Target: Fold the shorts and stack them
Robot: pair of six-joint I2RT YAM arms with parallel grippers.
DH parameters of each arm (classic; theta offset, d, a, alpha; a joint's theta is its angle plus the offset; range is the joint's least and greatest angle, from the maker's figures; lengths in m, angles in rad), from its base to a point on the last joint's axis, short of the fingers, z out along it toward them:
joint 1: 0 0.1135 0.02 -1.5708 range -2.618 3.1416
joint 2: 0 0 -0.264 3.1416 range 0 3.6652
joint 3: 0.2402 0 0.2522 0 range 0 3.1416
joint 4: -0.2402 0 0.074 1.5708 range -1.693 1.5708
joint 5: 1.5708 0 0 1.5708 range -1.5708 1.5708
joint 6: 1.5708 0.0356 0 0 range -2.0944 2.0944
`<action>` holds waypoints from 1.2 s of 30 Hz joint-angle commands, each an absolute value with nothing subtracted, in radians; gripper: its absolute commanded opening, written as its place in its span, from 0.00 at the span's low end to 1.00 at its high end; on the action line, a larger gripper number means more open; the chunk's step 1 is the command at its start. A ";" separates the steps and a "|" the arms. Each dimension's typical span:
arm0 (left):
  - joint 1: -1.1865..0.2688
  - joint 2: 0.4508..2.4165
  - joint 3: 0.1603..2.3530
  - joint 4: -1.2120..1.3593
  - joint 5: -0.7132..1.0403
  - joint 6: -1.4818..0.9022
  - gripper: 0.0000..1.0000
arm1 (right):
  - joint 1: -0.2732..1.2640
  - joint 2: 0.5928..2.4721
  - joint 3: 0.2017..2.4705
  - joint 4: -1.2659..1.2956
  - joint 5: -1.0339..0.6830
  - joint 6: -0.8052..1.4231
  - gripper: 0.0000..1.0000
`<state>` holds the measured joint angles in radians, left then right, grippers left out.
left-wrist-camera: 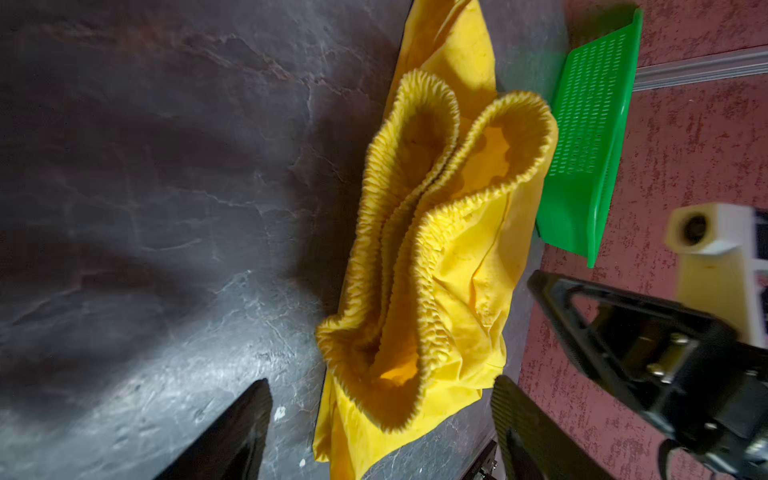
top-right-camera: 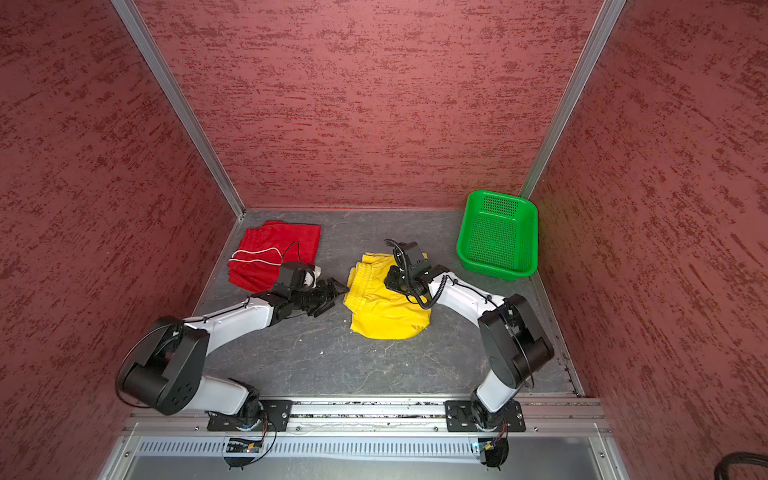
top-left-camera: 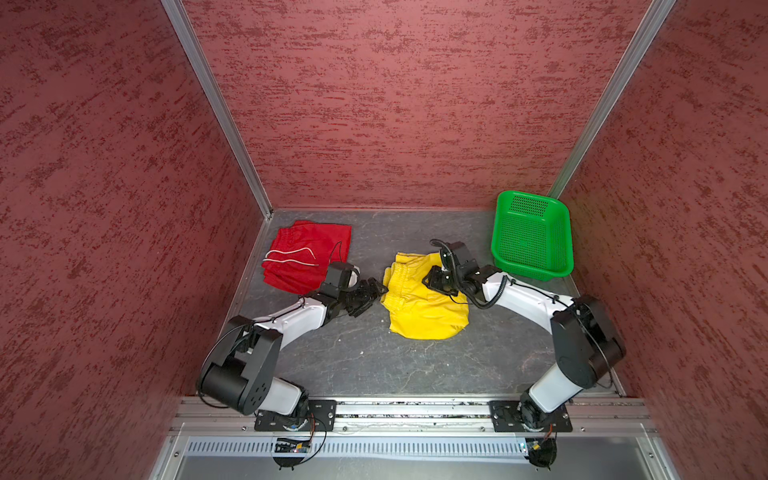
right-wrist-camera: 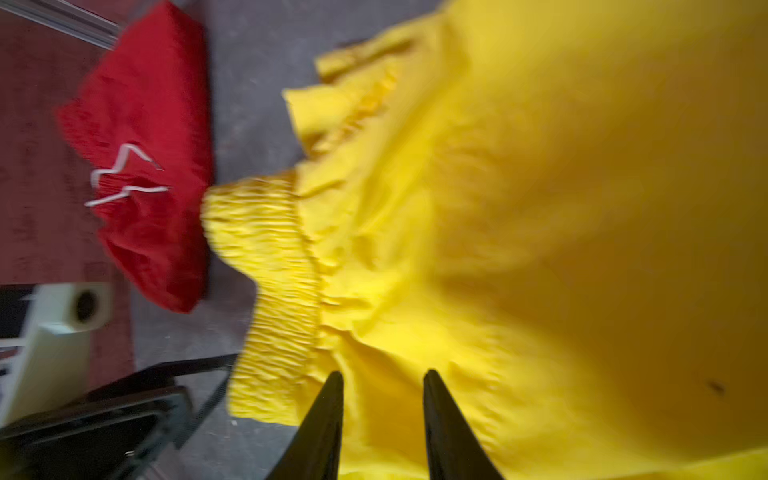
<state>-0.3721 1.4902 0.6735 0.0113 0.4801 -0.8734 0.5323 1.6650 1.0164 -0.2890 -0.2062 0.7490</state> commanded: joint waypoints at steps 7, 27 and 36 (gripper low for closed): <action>-0.409 1.646 0.736 0.112 0.523 -0.910 0.88 | 0.537 1.755 0.874 -0.209 -0.218 0.735 0.22; -0.533 1.850 0.866 0.150 0.488 -0.911 0.16 | 0.575 1.730 0.772 -0.078 -0.259 0.812 0.19; -0.477 1.751 1.079 -0.301 0.428 -0.589 0.00 | 0.566 1.515 0.814 -0.168 -0.176 0.789 0.46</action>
